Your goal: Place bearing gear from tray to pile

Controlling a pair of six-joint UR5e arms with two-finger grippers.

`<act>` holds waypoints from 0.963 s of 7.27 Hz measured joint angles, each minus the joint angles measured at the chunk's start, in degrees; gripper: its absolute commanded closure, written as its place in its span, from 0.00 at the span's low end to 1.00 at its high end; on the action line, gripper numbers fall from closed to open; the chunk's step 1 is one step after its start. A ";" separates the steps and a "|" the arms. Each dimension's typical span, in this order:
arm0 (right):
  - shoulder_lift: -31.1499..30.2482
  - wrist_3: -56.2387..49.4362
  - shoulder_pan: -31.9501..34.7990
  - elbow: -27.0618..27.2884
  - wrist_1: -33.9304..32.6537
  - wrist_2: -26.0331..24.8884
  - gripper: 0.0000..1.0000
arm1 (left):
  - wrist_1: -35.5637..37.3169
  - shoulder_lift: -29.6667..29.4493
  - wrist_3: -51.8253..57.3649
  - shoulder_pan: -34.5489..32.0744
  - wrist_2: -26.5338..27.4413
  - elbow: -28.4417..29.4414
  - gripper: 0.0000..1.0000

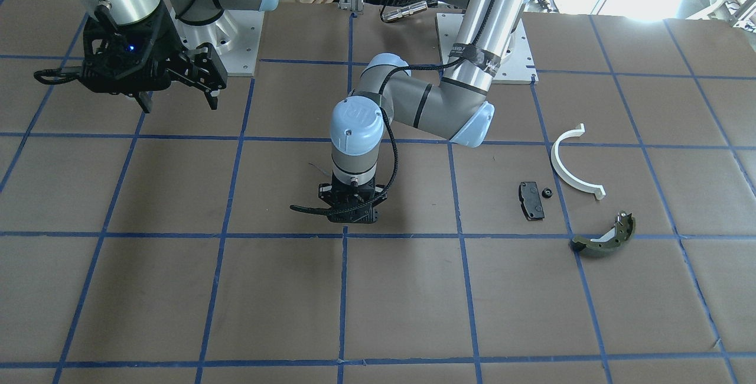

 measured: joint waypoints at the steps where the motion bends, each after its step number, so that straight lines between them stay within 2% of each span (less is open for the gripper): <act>1: -0.01 0.06 0.01 0.04 0.02 -0.02 0.00 | -0.89 0.98 1.04 1.00 -0.33 0.27 1.00; 4: -0.01 0.20 0.01 0.18 -0.02 0.03 0.00 | -7.97 6.25 15.13 11.28 0.48 -1.19 1.00; 7: -0.05 0.30 -0.17 0.24 0.24 0.03 0.00 | -10.27 10.68 30.74 25.01 3.28 -4.87 1.00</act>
